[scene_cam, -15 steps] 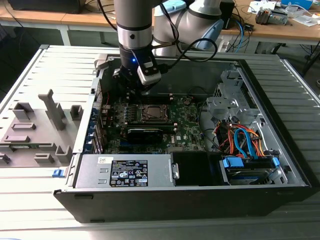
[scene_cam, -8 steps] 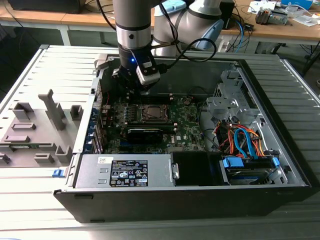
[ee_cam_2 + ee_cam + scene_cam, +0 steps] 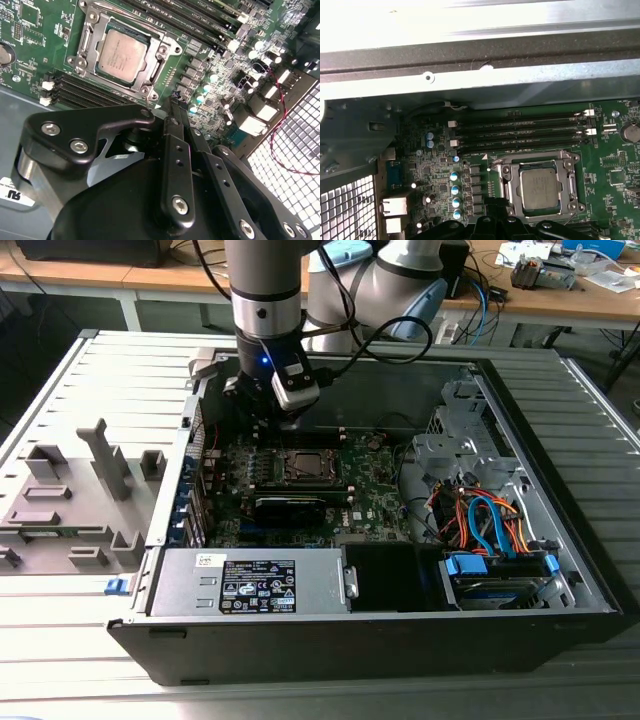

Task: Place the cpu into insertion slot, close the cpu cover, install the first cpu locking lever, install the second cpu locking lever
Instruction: 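Install the first cpu locking lever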

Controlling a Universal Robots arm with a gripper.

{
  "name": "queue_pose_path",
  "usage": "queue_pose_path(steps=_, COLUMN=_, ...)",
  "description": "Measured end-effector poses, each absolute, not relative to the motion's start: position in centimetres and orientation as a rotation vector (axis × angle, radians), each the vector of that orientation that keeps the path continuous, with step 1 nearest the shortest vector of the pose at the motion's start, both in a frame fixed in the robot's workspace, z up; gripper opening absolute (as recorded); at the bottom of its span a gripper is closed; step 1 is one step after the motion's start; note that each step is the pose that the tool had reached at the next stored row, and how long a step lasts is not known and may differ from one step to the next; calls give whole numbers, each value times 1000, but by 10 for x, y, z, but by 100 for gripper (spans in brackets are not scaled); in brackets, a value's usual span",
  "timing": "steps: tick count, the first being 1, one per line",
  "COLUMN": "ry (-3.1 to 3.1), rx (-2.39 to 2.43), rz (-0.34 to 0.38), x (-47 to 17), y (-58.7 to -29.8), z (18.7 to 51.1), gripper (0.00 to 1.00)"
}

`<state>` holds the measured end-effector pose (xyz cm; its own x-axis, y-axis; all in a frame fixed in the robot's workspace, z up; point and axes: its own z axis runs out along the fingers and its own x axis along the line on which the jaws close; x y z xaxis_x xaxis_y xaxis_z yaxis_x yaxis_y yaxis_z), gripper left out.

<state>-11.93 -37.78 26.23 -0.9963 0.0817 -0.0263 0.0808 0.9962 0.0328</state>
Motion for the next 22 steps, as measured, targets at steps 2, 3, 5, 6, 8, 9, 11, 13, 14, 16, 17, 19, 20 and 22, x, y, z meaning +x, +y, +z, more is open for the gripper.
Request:
queue_pose_path(steps=2, ry=3111, rx=126, rz=51, x=-120, y=-378, z=262, gripper=11)
queue_pose_path(steps=3, ry=3111, rx=126, rz=50, x=-123, y=-378, z=262, gripper=11)
queue_pose_path(steps=5, ry=3111, rx=126, rz=50, x=-126, y=-377, z=262, gripper=11)
queue_pose_path(steps=6, ry=3111, rx=126, rz=51, x=-127, y=-377, z=262, gripper=11)
queue_pose_path(steps=8, ry=3111, rx=126, rz=51, x=-130, y=-376, z=262, gripper=11)
queue_pose_path(steps=9, ry=3111, rx=126, rz=51, x=-131, y=-376, z=262, gripper=11)
queue_pose_path(steps=11, ry=3112, rx=110, rz=54, x=-132, y=-375, z=262, gripper=11)
queue_pose_path(steps=13, ry=3113, rx=89, rz=57, x=-132, y=-373, z=262, gripper=11)
queue_pose_path(steps=14, ry=3113, rx=89, rz=60, x=-132, y=-372, z=262, gripper=11)
queue_pose_path(steps=16, ry=3112, rx=89, rz=63, x=-133, y=-370, z=262, gripper=11)
queue_pose_path(steps=17, ry=3112, rx=89, rz=64, x=-134, y=-370, z=262, gripper=11)
queue_pose_path(steps=19, ry=3112, rx=89, rz=67, x=-136, y=-369, z=262, gripper=11)
queue_pose_path(steps=20, ry=3112, rx=89, rz=68, x=-136, y=-368, z=262, gripper=11)
queue_pose_path(steps=22, ry=3112, rx=89, rz=69, x=-136, y=-366, z=262, gripper=11)
